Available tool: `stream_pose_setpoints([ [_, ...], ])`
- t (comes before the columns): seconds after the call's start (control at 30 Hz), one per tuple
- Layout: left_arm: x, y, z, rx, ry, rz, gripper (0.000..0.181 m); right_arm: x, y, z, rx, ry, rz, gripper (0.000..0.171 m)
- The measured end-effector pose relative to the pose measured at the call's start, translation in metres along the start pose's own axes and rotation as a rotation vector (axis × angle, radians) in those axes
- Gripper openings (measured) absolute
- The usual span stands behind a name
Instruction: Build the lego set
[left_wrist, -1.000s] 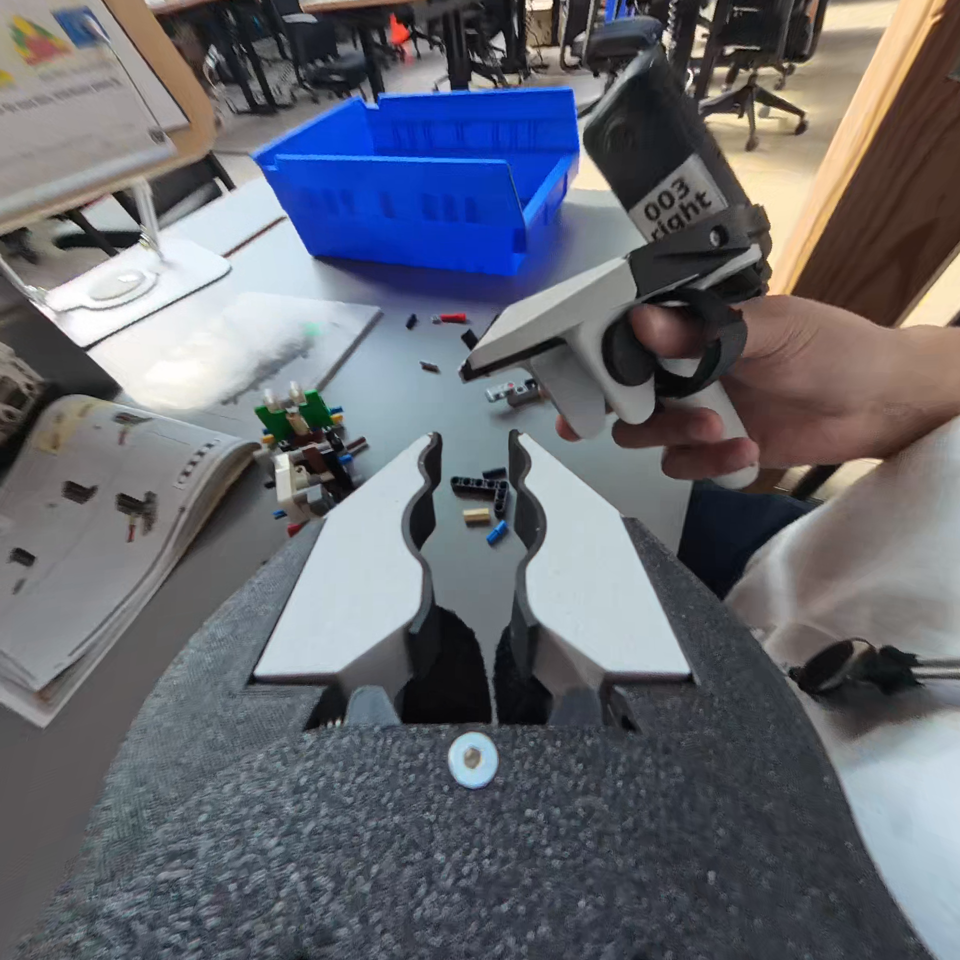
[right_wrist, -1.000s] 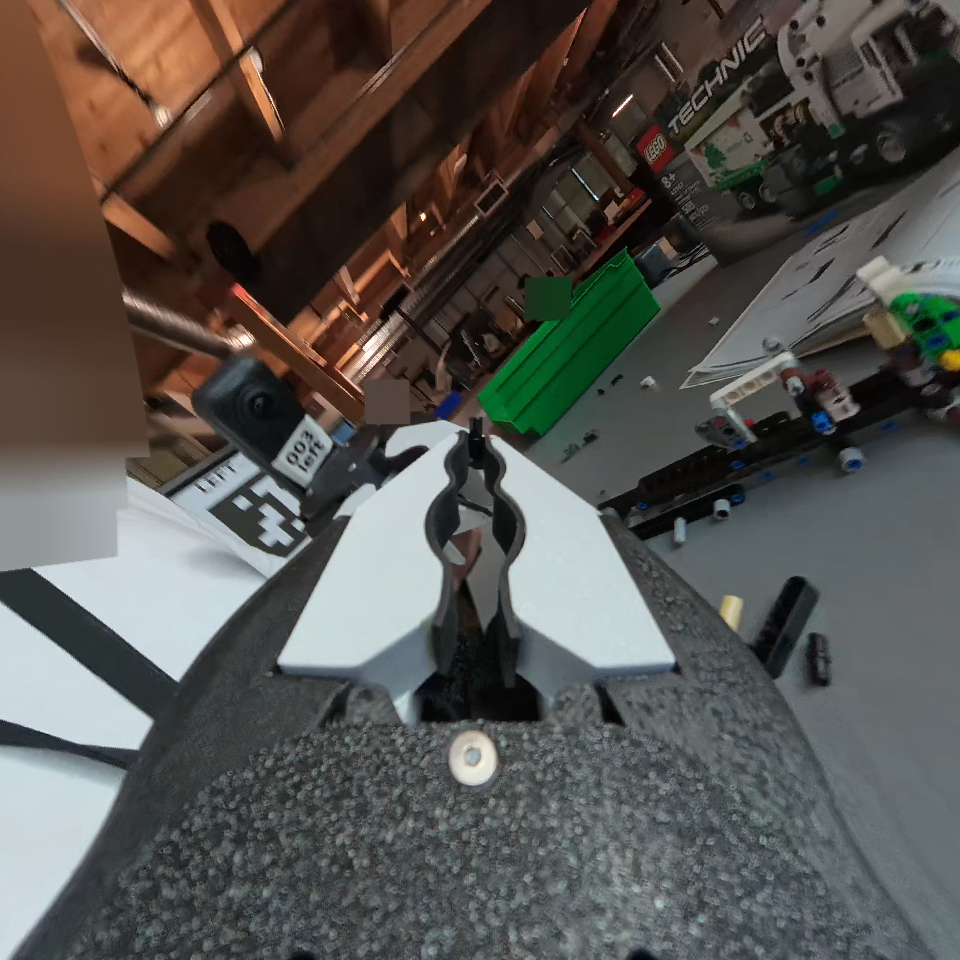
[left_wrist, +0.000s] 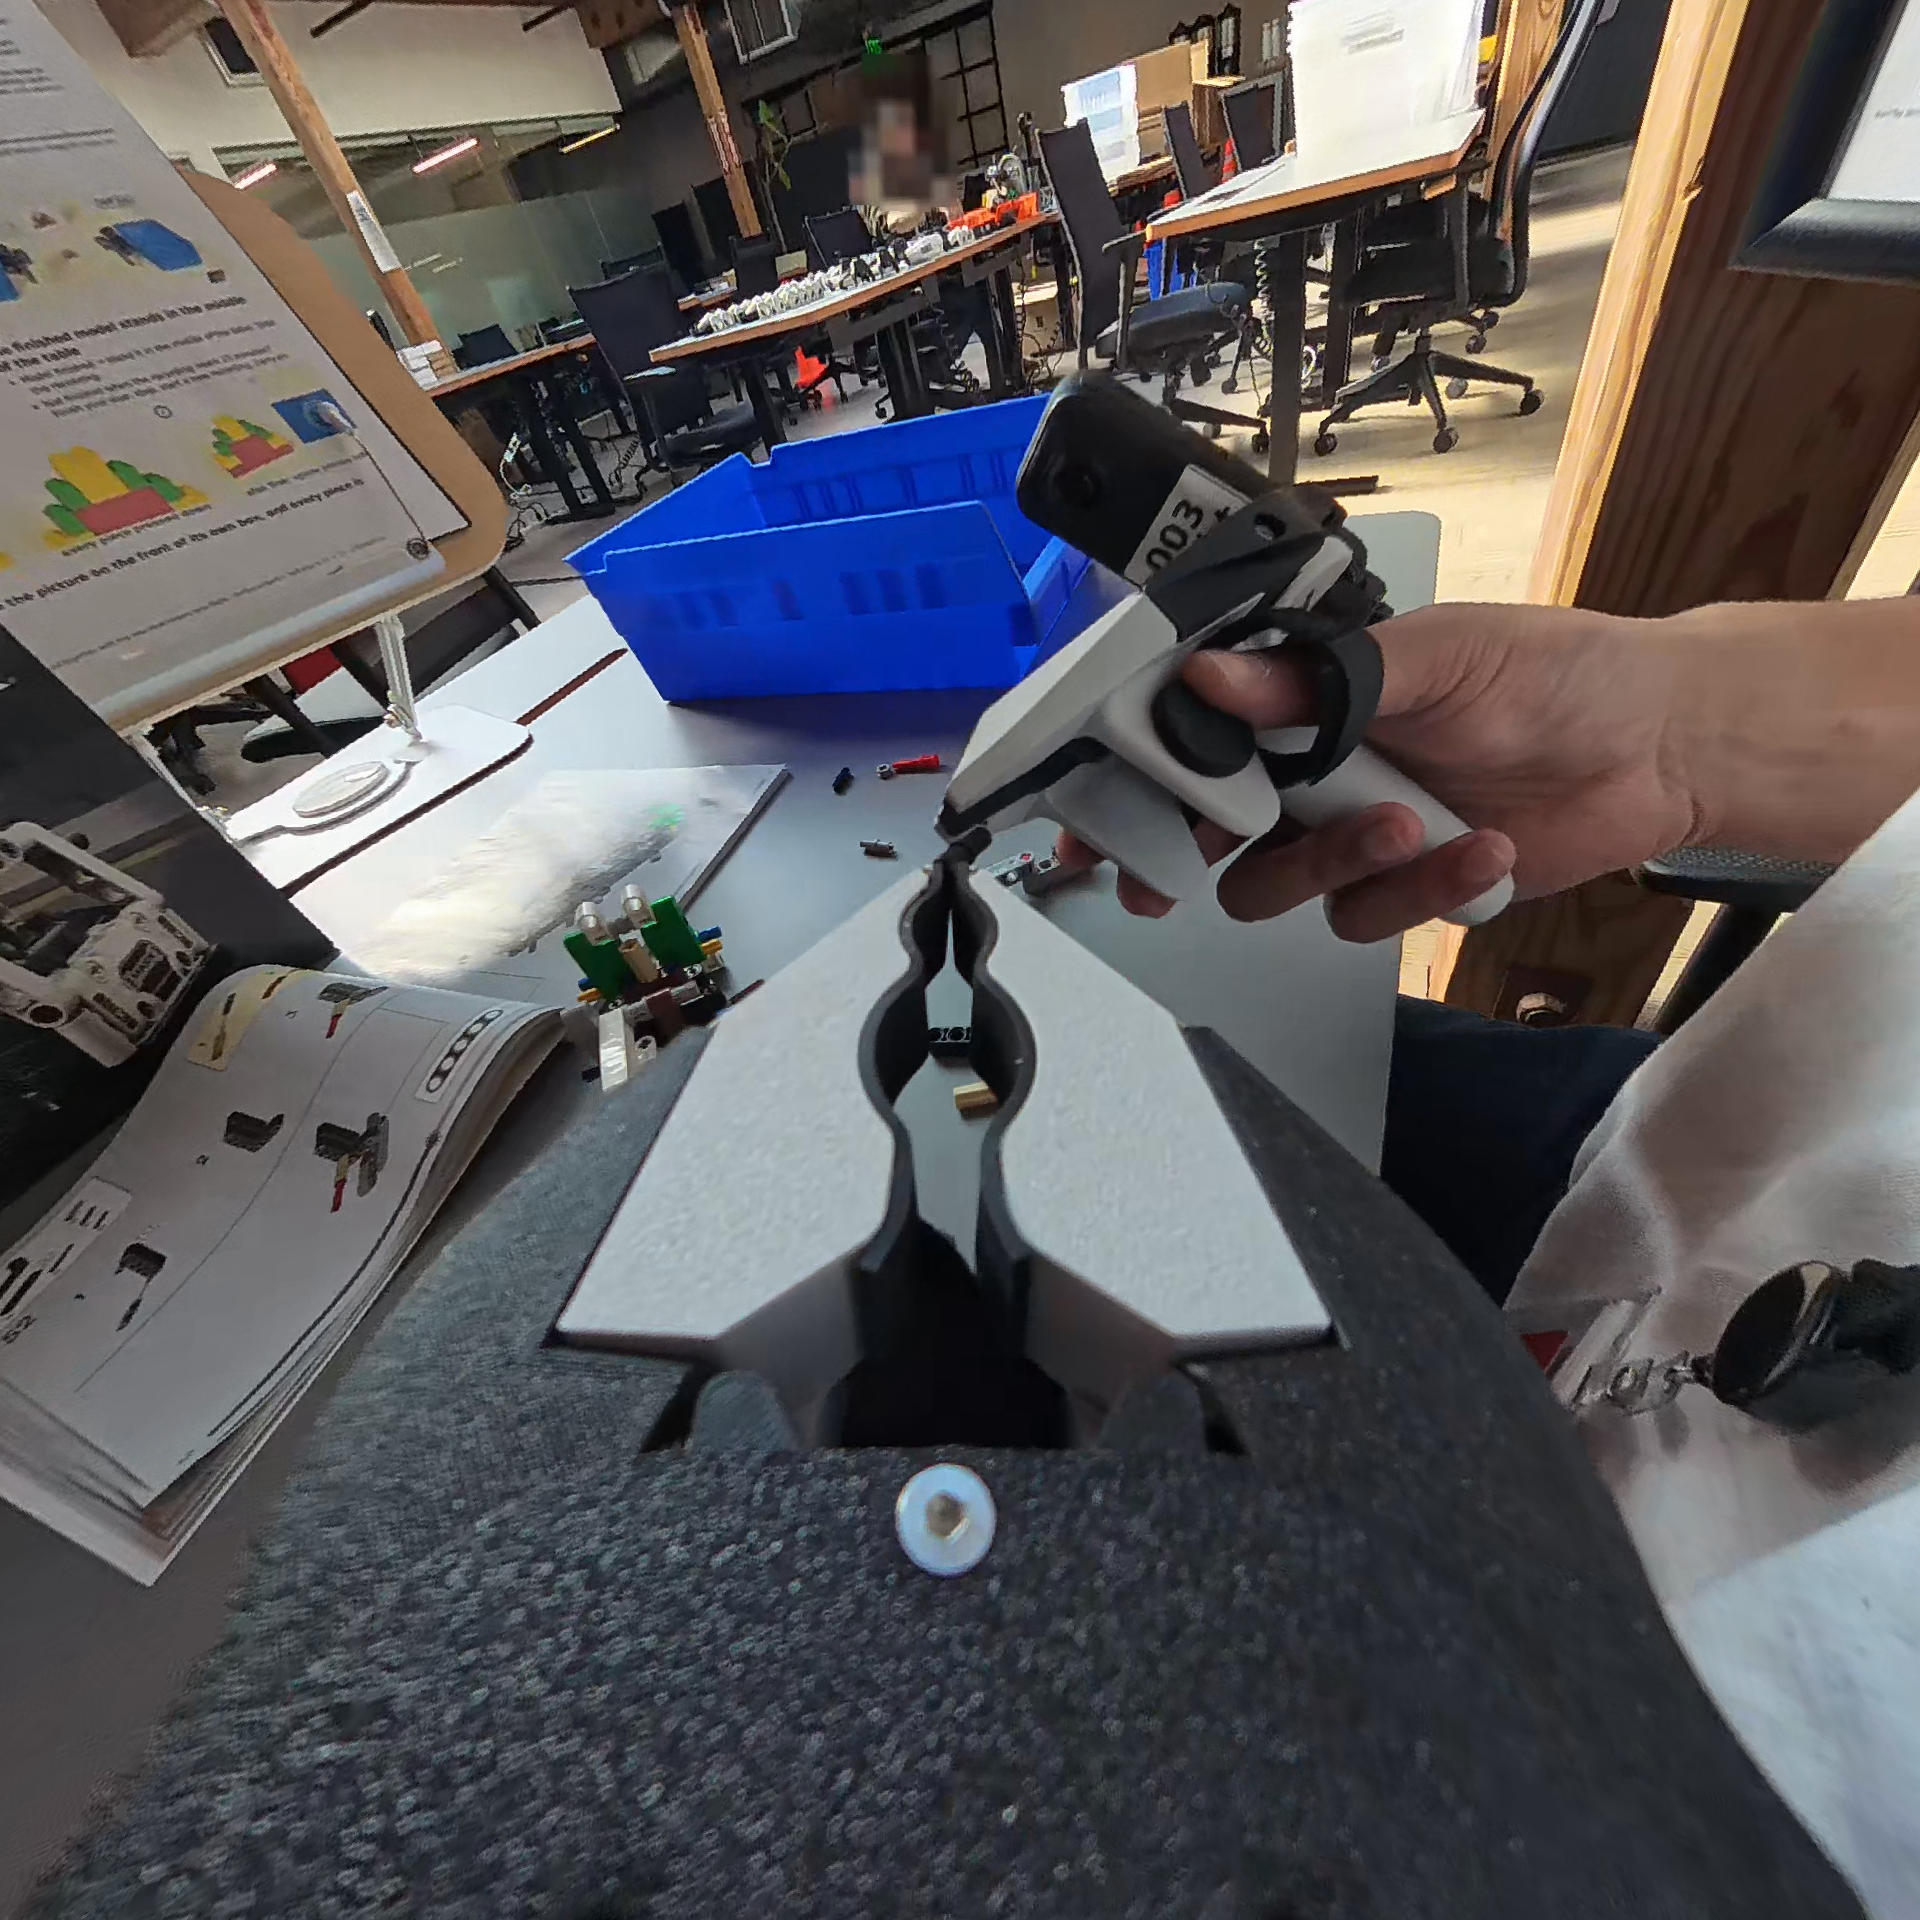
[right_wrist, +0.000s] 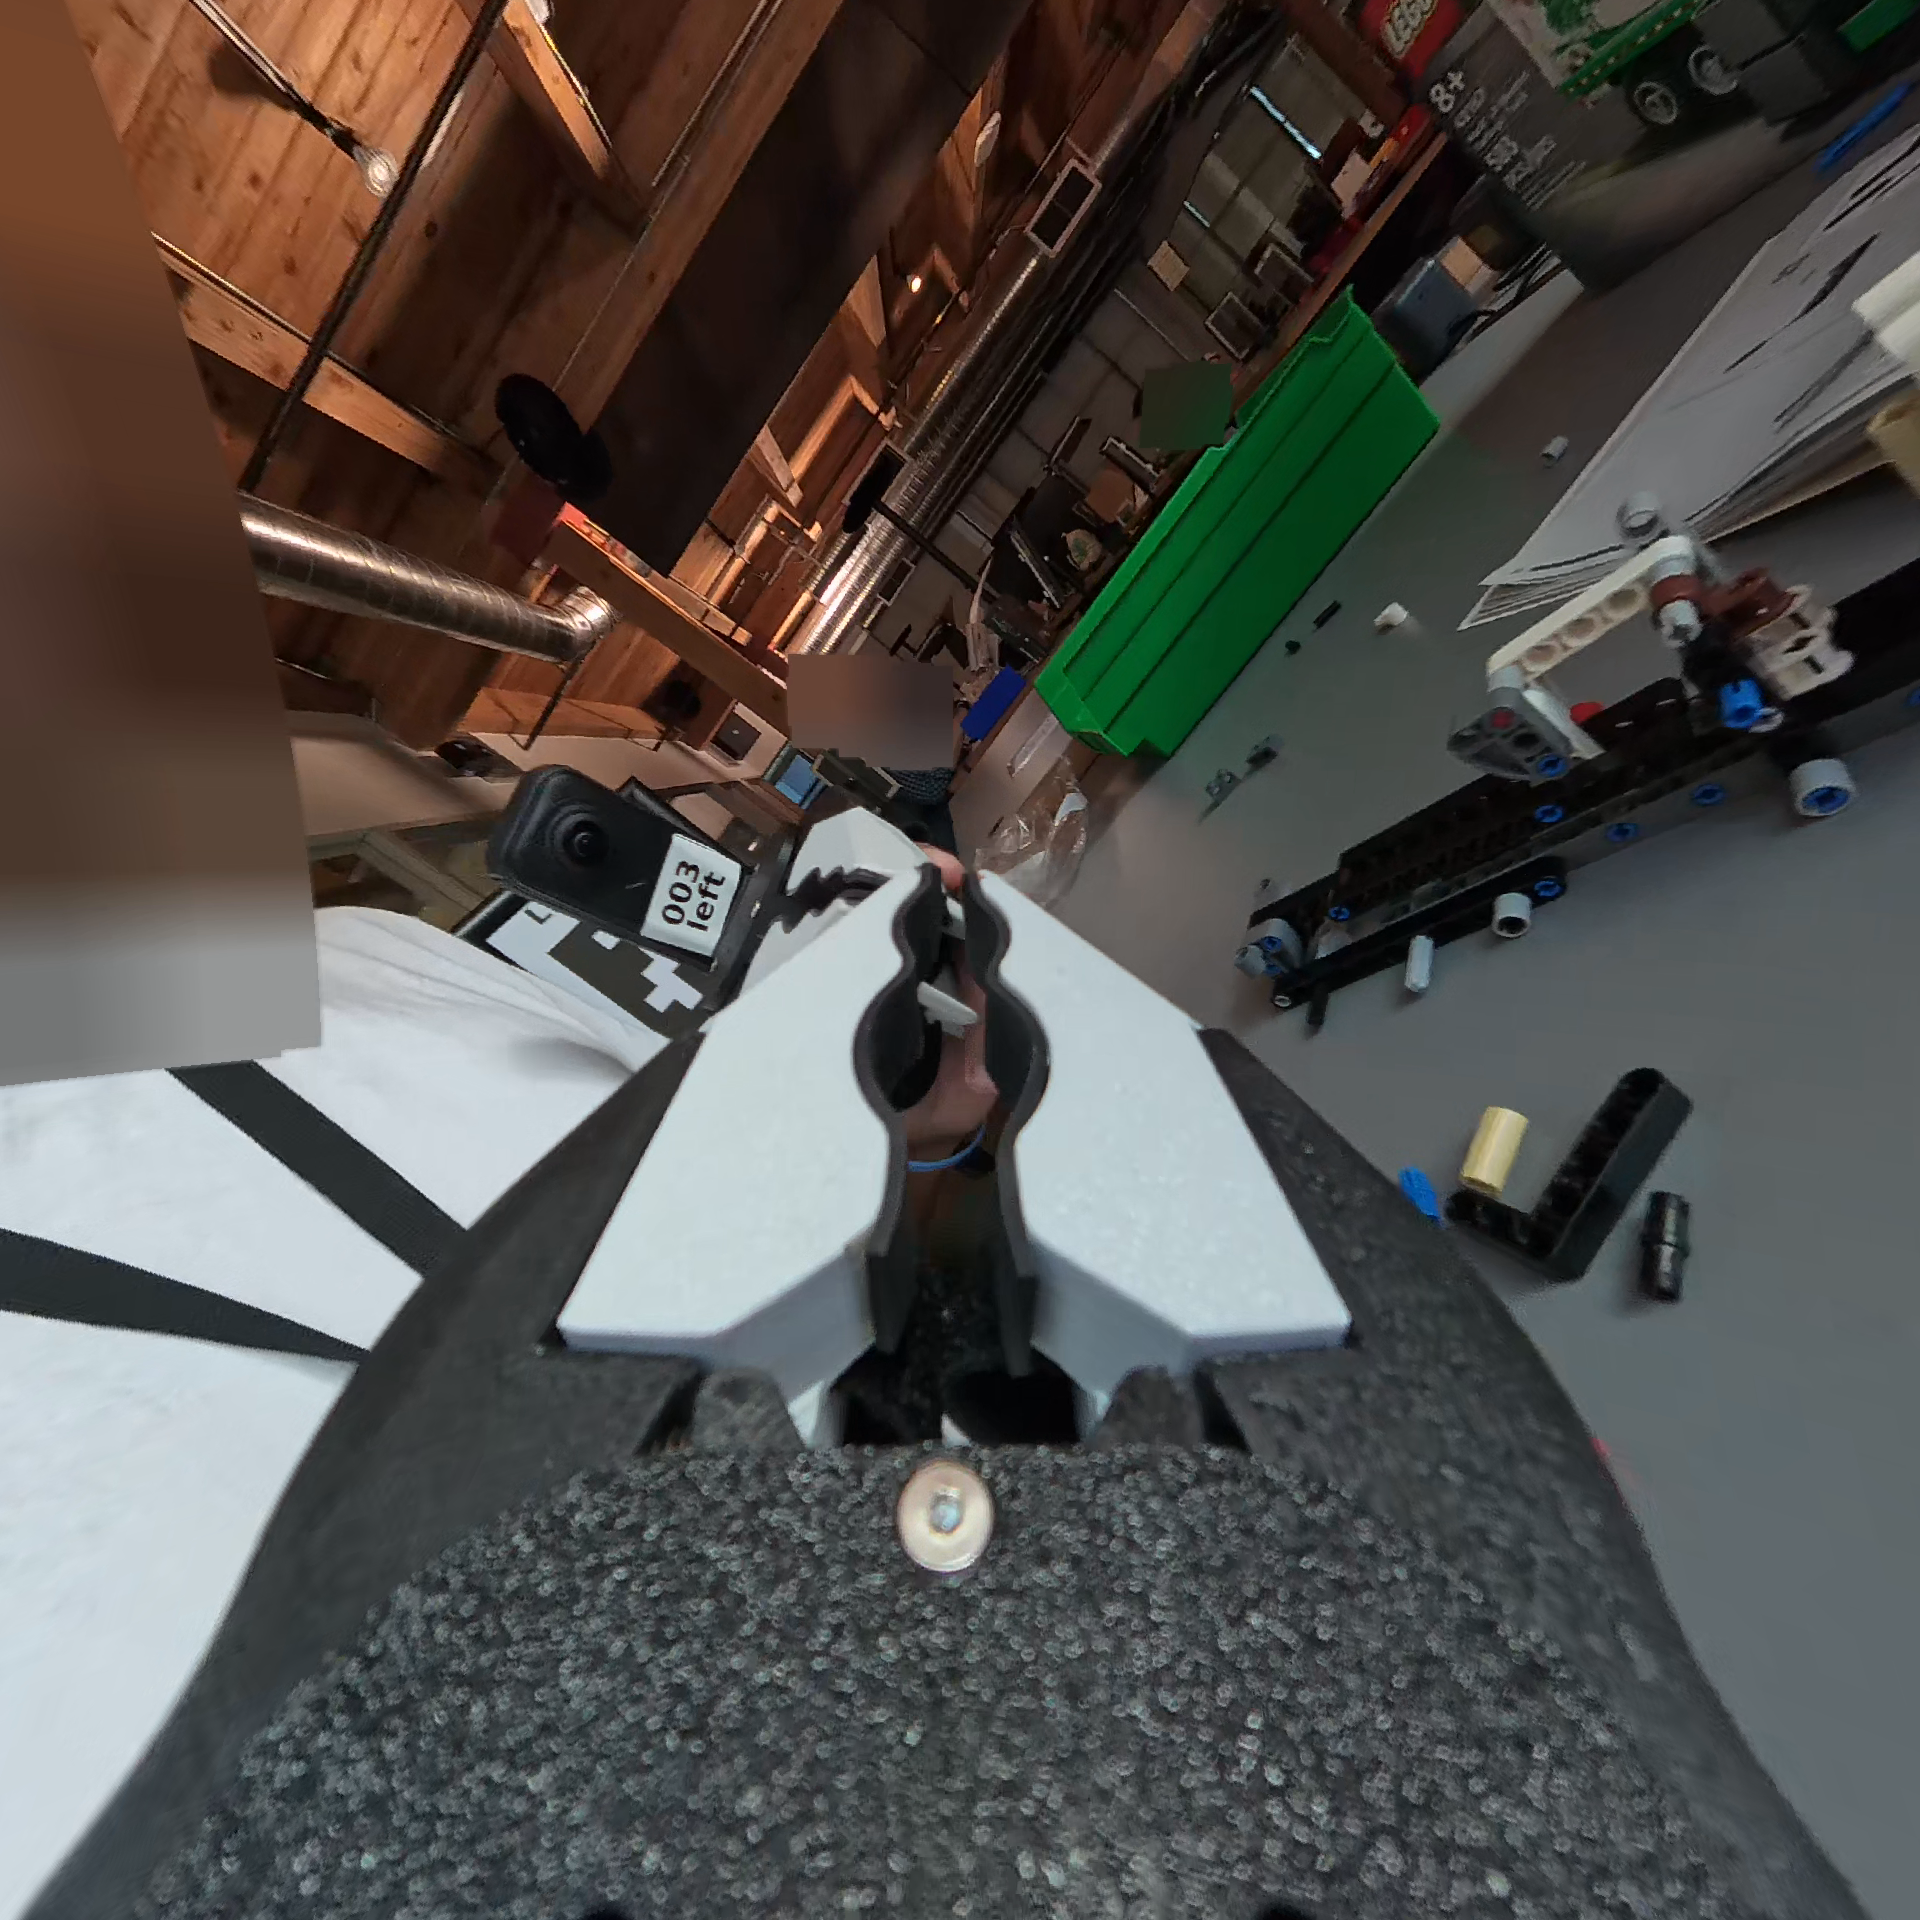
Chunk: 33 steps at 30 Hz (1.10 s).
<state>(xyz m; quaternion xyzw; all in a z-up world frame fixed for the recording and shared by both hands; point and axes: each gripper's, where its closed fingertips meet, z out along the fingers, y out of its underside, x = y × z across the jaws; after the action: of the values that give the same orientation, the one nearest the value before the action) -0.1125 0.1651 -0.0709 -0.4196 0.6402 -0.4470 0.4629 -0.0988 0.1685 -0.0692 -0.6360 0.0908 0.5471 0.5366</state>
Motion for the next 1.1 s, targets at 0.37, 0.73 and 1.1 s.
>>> stream_pose_setpoints([
  [0.37, -0.001, 0.012, 0.008, 0.013, 0.059, -0.166, 0.000, 0.005, 0.007, -0.008, -0.150, 0.153, -0.518, 0.013],
  [0.73, 0.003, 0.008, 0.009, 0.040, 0.122, -0.251, 0.000, 0.007, 0.009, -0.006, -0.231, 0.146, -0.852, 0.015],
  [1.1, 0.007, 0.008, 0.012, 0.042, 0.145, -0.272, 0.000, 0.009, 0.011, -0.007, -0.242, 0.154, -0.903, 0.008],
])
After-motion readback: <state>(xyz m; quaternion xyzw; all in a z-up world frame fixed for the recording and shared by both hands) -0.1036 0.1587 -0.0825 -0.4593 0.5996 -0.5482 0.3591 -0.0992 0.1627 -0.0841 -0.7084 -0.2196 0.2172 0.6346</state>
